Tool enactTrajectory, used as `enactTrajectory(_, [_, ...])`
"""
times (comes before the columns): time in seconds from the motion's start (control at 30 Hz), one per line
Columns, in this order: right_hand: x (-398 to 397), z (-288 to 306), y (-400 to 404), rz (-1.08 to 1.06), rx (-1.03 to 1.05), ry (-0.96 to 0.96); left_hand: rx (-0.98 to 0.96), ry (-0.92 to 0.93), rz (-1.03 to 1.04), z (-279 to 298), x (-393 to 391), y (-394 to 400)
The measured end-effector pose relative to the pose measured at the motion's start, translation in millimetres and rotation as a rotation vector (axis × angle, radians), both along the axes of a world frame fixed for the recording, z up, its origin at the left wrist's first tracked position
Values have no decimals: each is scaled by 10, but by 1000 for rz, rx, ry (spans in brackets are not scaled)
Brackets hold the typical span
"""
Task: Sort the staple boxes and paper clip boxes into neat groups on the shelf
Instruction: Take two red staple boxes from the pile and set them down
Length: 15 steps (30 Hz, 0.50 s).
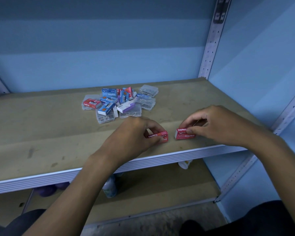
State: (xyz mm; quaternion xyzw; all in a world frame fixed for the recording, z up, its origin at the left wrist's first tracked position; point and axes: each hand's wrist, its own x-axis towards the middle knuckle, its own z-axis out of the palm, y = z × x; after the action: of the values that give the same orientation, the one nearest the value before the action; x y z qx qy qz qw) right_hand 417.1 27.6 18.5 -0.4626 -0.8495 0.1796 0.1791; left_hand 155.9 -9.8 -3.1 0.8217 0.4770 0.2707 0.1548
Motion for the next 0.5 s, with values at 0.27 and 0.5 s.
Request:
enactTrajectory(0.27, [29,-23,-8,-3,-52,-25,18,30,-24,-3,67,3])
enactTrajectory(0.5, [37,-23,-7,3,-48,-12,20,3,-23,-14,56,4])
